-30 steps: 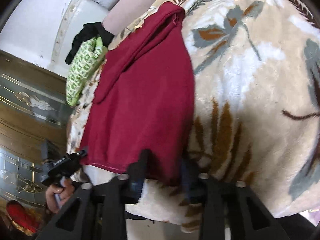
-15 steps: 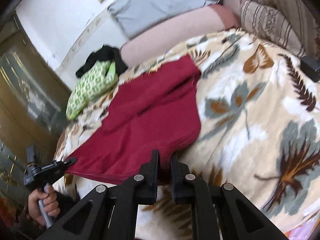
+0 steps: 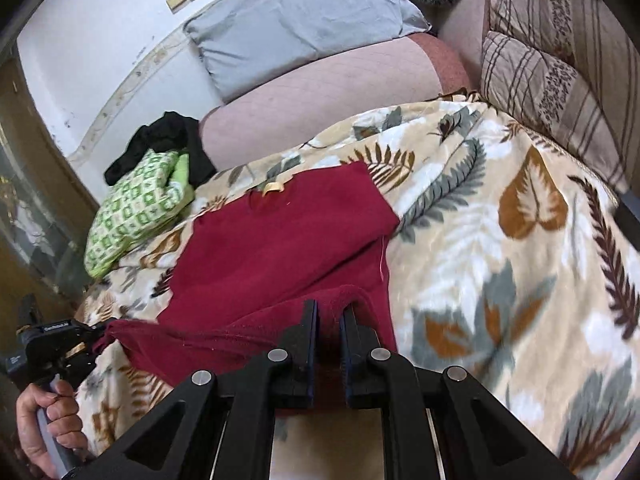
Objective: Fold small clothes
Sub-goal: 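Lift the hem with both grippers and fold it up toward the collar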
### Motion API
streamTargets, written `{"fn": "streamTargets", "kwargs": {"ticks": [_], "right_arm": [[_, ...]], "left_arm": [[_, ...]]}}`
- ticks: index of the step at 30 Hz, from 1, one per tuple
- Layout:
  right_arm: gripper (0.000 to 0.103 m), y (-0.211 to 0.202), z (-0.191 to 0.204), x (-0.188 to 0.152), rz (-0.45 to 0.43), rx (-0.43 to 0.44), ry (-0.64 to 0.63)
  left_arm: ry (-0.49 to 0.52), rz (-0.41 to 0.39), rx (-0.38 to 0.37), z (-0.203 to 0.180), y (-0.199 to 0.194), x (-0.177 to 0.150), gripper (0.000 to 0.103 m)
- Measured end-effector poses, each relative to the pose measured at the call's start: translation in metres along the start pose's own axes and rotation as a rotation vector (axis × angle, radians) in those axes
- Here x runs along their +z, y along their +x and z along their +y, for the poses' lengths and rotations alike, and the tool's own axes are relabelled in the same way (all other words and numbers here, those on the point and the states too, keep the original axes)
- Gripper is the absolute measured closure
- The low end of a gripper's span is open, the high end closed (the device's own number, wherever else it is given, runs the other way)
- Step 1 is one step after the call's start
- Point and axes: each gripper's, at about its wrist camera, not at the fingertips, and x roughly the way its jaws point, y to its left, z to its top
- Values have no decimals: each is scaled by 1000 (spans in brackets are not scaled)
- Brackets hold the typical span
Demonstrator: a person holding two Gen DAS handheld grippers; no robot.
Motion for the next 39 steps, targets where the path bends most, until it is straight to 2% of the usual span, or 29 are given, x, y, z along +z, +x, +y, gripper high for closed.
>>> {"fn": "streamTargets", "kwargs": {"ticks": [6,12,15,20,24,25,26,27,28,29,30,31,32,33,34,37,39], "right_arm": [[94,37,-4,40,-34,-22,21],[94,78,-4,85,-77,-10,51],[94,101,-6,104,-85,1,68],[94,142,-5,122,-85,-22,39],[94,165,-12,126,-107,10,49],[94,167,-15,127,-117,20,57],[89,170,-20,127,-110,19,79],[81,171,-23,128,-101,34,104],[76,171,-27,128,-98,62,132],[65,168,-30,128,-104,79,152],[62,162,-32,128,-126,85,158],[60,155,-32,129,-149,96,158],[60,149,-33,130,-161,109,157],[60,143,-34,131,-174,109,160],[60,139,-35,132,-185,99,162],[60,133,-26,136,-174,26,122],[62,143,-4,138,-115,41,41]], "left_arm": [[-41,-49,-10,-16,41,46,98],[-1,-154,-42,-51,70,91,98],[32,-181,-35,-57,89,105,98],[83,-158,36,-46,135,108,97],[106,-99,21,-42,157,115,96],[113,-82,9,-41,160,118,91],[120,-64,-13,-41,161,121,83],[125,-55,-37,-41,159,124,77],[126,-56,-64,-42,155,128,65],[125,-60,-97,-43,148,132,60],[125,-91,-108,-44,137,137,54],[124,-151,-101,-45,122,139,39],[121,-213,-104,-45,110,140,32],[121,-280,-116,-45,96,138,31],[129,-288,-117,-47,93,136,31],[237,-190,-116,-71,108,121,31],[345,-124,-93,-92,128,104,31]]}}
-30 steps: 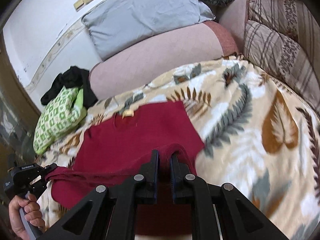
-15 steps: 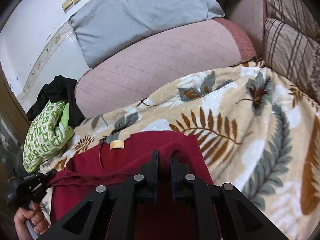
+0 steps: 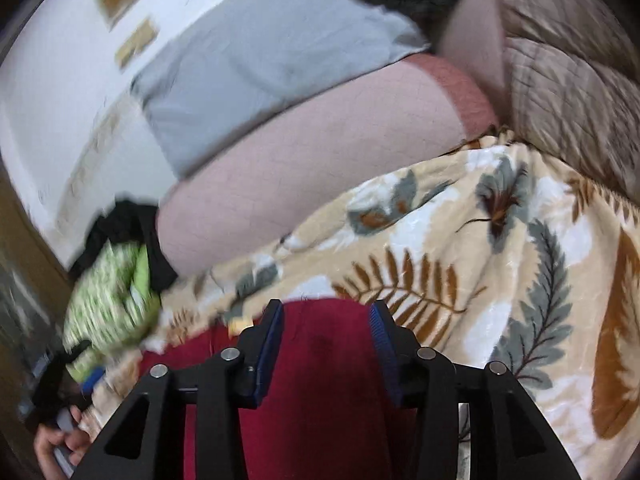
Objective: Fold small clothes
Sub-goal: 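Lift the hem with both grippers and fold it up toward the collar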
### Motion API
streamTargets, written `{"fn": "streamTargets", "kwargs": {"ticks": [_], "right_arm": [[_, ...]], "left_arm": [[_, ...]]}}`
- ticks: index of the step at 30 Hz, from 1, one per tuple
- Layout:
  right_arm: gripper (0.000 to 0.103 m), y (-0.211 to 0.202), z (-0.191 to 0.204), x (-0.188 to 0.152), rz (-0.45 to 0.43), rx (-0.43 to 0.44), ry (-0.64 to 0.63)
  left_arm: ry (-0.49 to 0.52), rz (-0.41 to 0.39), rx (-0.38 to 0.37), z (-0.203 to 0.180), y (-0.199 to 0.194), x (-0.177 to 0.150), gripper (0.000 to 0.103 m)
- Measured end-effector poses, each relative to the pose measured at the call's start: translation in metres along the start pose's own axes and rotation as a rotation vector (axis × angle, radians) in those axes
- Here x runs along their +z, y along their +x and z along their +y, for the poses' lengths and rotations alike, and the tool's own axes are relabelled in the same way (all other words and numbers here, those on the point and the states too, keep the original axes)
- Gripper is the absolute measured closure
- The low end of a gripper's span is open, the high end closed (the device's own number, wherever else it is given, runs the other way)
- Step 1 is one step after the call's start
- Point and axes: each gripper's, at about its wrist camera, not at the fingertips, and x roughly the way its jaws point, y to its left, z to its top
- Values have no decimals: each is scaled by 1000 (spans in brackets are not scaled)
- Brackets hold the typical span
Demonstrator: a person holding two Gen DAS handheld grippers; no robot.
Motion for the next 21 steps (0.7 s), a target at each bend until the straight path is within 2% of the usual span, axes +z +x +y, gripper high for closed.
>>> {"fn": "streamTargets", "kwargs": {"ticks": [2,4,6,8,9,11,16,21], "right_arm": [[63,15,24,-5,82,42,-75],[64,38,43,-10,141,-2,-164],[63,59,37,-9,162,-67,-162],[64,89,15,-7,231,-128,-104],[64,97,7,-7,244,-157,-95],[67,111,-6,-8,256,-175,-103],[66,122,-10,-17,240,-160,-154],[66,125,-27,-13,239,-75,-72]], "left_arm": [[95,64,27,-18,23,-12,31],[128,95,86,-21,41,-18,31],[94,126,168,-4,62,-19,31],[14,151,190,20,72,-17,34],[-16,138,174,29,75,-14,34],[-2,145,189,32,81,-10,34],[85,139,258,27,94,-14,34],[66,139,226,32,91,-11,34]]}}
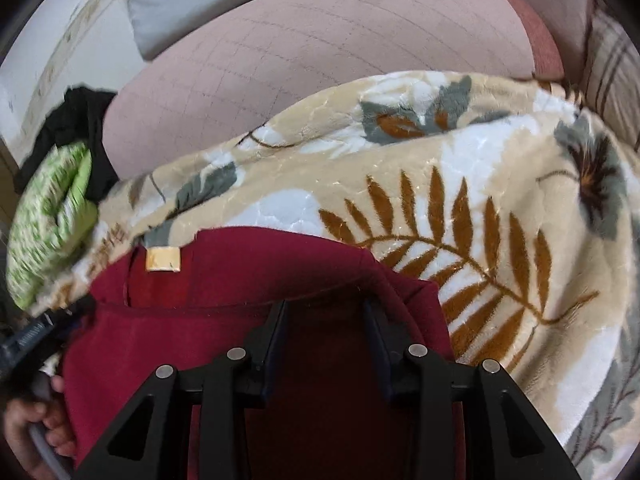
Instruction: Fold small clothes
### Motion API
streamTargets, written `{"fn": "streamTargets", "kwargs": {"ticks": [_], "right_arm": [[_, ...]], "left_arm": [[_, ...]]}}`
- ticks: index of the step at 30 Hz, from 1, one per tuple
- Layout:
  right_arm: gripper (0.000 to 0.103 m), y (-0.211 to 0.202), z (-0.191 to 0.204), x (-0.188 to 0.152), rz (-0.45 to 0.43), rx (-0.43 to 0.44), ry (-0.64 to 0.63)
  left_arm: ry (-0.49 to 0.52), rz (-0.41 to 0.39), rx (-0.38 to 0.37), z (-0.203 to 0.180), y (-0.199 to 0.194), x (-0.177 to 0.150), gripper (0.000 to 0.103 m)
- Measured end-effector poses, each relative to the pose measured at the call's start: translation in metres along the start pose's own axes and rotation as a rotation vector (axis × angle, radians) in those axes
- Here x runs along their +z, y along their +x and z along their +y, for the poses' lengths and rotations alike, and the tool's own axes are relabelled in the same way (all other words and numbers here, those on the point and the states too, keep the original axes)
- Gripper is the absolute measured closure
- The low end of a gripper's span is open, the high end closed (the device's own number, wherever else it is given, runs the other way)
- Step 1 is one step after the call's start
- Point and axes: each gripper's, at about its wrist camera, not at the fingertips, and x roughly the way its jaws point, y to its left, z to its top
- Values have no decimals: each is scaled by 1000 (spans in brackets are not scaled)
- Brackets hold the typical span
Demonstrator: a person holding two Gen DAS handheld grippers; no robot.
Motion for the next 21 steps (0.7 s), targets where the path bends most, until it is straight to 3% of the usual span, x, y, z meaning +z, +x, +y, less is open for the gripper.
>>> {"fn": "streamTargets", "kwargs": {"ticks": [5,7,8,10,13,17,21], "right_arm": [[66,-14,11,7,27,-13,-5],[66,-33,14,11,24,10,39],[66,-54,16,10,-22,59,77],[64,-85,21,4,-79,73,98],[63,-128,38,-23,-107,46,90],[63,-163,62,-87,-101,-2,-3],[62,-177,71,-146,-83,-71,-60]], "left_arm": [[-62,31,-107,15,-36,9,34],[-126,-39,-117,28,-71,12,34],[-153,-68,-127,35,-87,10,34],[-215,-91,-153,48,-115,-1,31],[-267,-57,-197,61,-138,-29,31],[-307,29,-196,68,-157,-79,31],[-467,92,-233,85,-169,-122,31]]}}
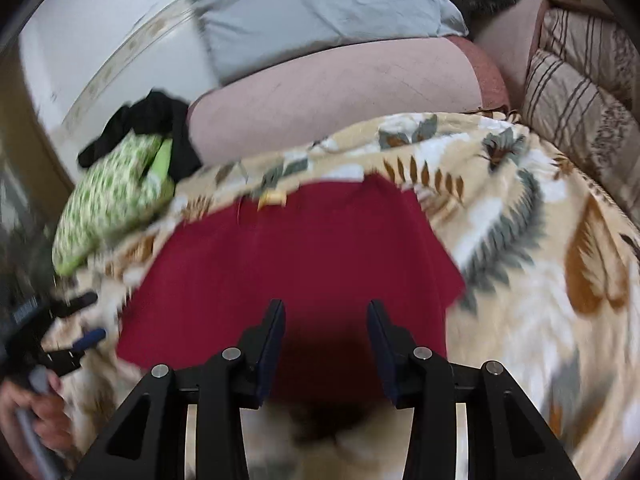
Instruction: Fold small clothes
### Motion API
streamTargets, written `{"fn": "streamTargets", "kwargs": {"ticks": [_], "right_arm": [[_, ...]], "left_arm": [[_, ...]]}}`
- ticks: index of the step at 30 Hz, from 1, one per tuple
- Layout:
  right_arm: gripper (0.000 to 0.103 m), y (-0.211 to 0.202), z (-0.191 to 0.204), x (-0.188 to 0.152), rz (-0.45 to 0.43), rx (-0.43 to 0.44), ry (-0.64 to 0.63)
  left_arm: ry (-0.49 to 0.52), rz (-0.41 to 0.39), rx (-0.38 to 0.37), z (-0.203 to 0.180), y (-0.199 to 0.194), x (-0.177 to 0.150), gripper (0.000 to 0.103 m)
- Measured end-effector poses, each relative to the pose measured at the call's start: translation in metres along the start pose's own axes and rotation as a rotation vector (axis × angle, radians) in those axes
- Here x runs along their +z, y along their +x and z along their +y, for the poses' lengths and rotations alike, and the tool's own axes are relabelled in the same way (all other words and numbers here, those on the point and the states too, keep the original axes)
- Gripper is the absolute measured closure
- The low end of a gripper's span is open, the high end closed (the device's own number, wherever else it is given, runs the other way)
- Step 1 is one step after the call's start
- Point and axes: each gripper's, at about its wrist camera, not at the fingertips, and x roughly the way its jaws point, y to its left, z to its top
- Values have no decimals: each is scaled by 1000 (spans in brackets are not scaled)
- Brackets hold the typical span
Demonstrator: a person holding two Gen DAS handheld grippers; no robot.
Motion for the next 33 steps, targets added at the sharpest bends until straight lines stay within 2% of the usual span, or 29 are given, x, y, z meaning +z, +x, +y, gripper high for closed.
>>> {"fn": "streamTargets", "kwargs": {"ticks": [1,3,4,7,10,15,19,21,22,26,29,33], "right_arm": [[62,2,1,-7,39,-11,12],[62,12,9,-19,111,83,22],[62,14,14,-23,128,88,-5],[62,20,35,-31,144,65,-119],[62,21,42,-31,143,102,-140],[62,37,35,-30,193,139,-68],[62,42,26,-33,217,152,8],[62,40,27,-32,210,136,-8],[62,39,29,-31,202,125,-28],[62,37,34,-30,191,129,-57],[62,40,34,-29,204,146,-40],[62,42,30,-29,210,165,-1]], "left_arm": [[-45,13,-7,9,1,-7,31],[-78,59,-24,14,12,-10,31],[-88,74,-59,13,19,-9,31],[-89,74,-104,9,29,-5,31],[-157,138,-93,21,49,-6,31],[-141,76,-113,13,49,4,31],[-197,36,-122,19,50,7,31],[-182,28,-105,17,50,6,32],[-166,12,-78,16,48,4,36],[-115,-22,32,10,45,-4,66],[-89,-48,79,9,43,0,68],[-108,-44,83,13,51,2,68]]}}
